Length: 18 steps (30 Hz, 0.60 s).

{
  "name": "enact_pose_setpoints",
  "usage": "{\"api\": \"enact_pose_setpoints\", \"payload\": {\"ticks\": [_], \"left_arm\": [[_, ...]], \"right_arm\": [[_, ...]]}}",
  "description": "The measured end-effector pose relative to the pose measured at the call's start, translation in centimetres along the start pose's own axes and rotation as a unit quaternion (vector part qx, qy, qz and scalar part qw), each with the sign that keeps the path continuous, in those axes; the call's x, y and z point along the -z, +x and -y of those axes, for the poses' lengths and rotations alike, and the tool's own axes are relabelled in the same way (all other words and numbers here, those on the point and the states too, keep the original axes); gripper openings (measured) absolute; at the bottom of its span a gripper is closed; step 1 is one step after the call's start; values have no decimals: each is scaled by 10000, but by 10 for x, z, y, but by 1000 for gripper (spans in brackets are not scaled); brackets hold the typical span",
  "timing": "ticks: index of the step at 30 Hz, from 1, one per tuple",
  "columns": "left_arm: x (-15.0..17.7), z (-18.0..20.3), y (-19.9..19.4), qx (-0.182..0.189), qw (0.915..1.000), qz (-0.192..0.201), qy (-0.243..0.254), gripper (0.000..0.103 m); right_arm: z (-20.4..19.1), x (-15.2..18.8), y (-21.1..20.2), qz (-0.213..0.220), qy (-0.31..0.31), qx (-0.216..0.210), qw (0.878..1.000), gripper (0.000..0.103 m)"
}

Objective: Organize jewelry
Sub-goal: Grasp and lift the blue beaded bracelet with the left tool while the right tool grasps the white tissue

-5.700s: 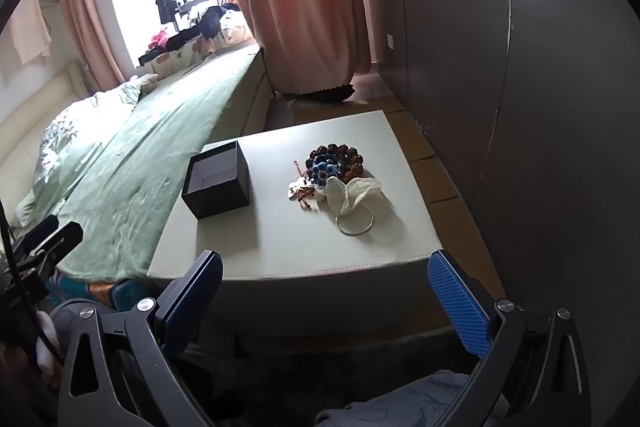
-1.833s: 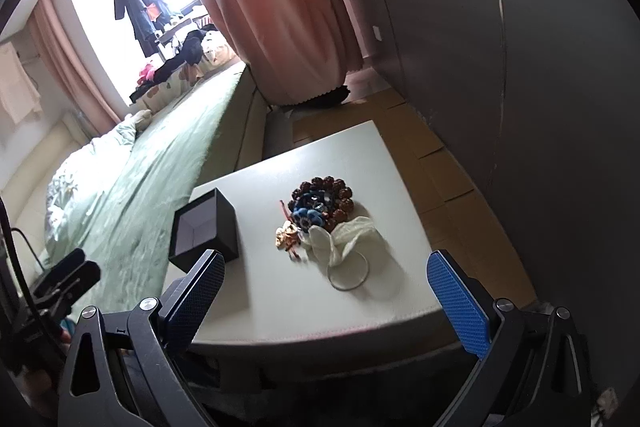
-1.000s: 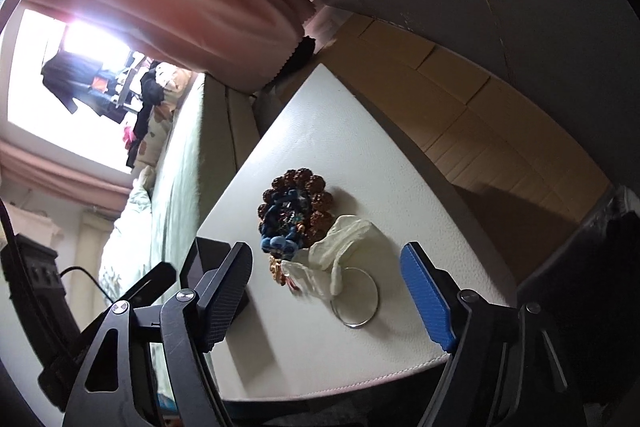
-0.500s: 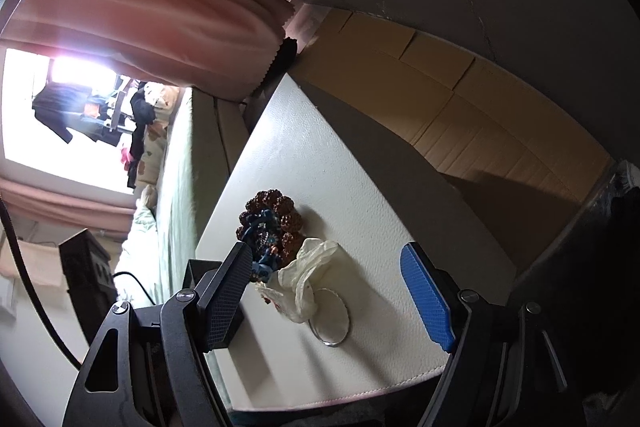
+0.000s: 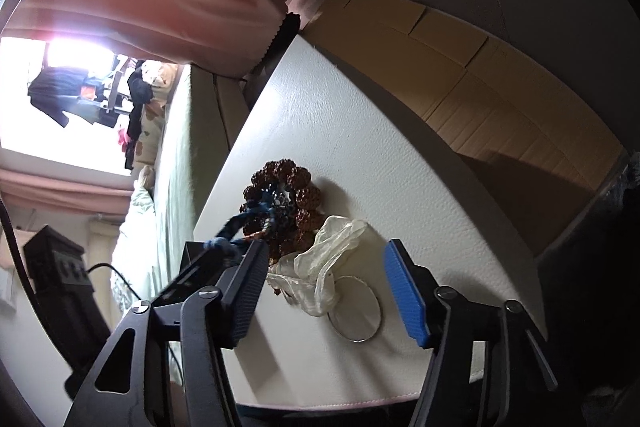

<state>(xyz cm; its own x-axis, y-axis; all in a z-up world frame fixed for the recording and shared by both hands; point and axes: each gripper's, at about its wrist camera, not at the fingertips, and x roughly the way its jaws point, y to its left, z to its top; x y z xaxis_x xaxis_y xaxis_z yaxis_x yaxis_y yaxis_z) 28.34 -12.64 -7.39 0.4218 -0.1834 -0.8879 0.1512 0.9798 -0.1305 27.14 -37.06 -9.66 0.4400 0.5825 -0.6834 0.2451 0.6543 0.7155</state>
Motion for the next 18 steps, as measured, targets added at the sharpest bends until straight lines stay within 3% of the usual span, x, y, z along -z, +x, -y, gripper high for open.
{"api": "enact_pose_setpoints", "payload": {"ticks": [3,4,5,7,13,16,18], "left_arm": [[-1,-11,-16,13,9999,152,-57,0],[-2,-13,-19,21,9998,191,-71,0],[-3,-17,-23,26,9997,228,-96,0],[-3,-25,-30,34,9995,272,-179,0],[0,-28,-33,163,9996,101,-219,1],[2,-23,-20,310,9993,-146,-175,25],[4,-18,-15,327,9992,-129,-167,54]], "right_arm": [[-7,3,10,-107,-82,137,9998,47],[-12,5,15,-152,-199,257,9994,38],[-14,5,18,-179,-265,321,9990,20],[-17,7,26,-298,-253,307,9988,5],[-34,14,-2,254,-422,90,9987,3],[-39,21,-19,543,-552,186,9968,3],[-35,22,-26,607,-514,202,9966,3]]}}
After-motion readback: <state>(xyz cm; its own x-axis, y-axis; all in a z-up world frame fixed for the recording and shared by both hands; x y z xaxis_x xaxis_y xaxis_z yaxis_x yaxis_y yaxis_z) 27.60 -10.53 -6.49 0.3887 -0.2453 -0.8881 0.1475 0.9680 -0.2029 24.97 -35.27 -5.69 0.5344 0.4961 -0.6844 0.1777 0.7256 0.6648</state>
